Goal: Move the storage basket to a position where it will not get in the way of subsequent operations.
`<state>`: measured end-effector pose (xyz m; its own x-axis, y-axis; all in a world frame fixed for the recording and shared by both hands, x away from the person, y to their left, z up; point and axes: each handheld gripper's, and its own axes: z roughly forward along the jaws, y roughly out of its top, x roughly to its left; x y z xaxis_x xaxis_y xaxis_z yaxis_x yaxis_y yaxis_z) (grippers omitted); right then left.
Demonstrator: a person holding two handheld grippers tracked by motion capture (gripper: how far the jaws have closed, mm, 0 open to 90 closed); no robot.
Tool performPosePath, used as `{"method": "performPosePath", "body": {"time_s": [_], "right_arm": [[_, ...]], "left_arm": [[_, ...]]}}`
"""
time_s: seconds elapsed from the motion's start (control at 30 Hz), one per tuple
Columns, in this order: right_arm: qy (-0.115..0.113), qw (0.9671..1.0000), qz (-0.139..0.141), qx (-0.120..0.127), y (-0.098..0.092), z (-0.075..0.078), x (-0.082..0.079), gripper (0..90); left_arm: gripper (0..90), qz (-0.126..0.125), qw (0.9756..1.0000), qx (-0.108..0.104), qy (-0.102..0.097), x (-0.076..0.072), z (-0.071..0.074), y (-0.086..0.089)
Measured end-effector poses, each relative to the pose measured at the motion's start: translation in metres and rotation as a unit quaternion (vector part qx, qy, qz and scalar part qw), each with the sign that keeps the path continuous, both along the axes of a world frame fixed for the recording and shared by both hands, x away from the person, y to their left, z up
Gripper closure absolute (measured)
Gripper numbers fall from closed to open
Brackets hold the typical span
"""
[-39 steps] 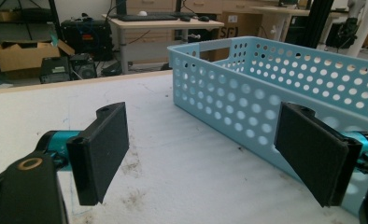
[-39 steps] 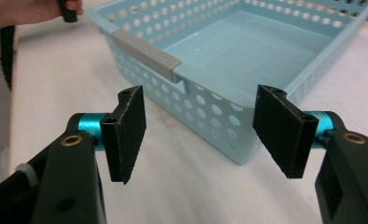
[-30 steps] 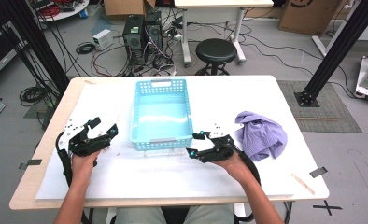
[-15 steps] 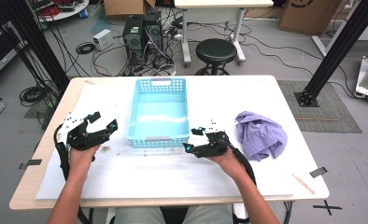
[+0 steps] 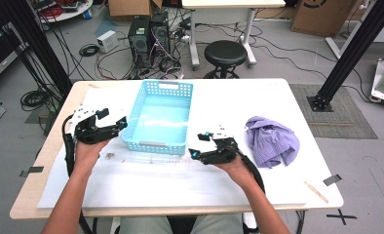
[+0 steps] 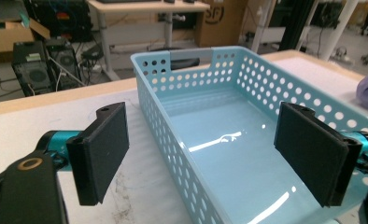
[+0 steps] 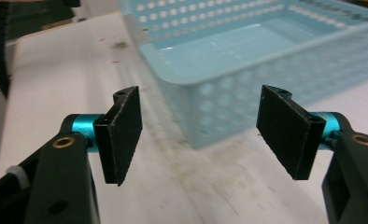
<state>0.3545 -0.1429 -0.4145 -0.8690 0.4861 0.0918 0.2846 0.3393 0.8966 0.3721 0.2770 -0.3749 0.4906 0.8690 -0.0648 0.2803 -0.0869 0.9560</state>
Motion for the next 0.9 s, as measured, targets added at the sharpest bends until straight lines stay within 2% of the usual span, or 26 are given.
{"method": "performPosePath", "body": {"time_s": [0.13,0.2,0.4,0.53,0.6,0.73,0.83,0.9], "right_arm": [[-0.01,0.9989,-0.046,-0.002,-0.031,0.002,-0.002,29.1],[-0.015,0.9981,-0.059,-0.004,-0.043,0.004,-0.003,28.6],[-0.022,0.9951,-0.097,0.0,-0.071,0.004,-0.008,28.0],[-0.02,0.9945,-0.103,0.002,-0.078,0.001,-0.008,27.9],[-0.022,0.9943,-0.104,-0.002,-0.078,0.0,-0.008,27.8],[-0.024,0.9941,-0.106,-0.003,-0.078,0.0,-0.009,27.8],[-0.025,0.9942,-0.104,-0.004,-0.077,0.0,-0.008,27.8],[-0.025,0.9941,-0.106,-0.005,-0.076,0.0,-0.008,27.8]], "left_arm": [[17.9,0.005,0.9995,0.019,0.023,0.013,-0.002,-0.009],[19.5,0.011,0.9989,0.028,0.036,0.019,-0.004,-0.013],[38.1,0.029,0.9945,0.068,0.074,0.029,-0.016,-0.026],[50.7,0.043,0.9907,0.085,0.097,0.033,-0.023,-0.03],[55.3,0.045,0.9902,0.081,0.105,0.034,-0.024,-0.03],[70.5,0.046,0.9884,0.099,0.105,0.033,-0.022,-0.033],[72.2,0.05,0.9874,0.098,0.113,0.032,-0.021,-0.033],[73.4,0.06,0.9859,0.102,0.118,0.029,-0.02,-0.034]]}}
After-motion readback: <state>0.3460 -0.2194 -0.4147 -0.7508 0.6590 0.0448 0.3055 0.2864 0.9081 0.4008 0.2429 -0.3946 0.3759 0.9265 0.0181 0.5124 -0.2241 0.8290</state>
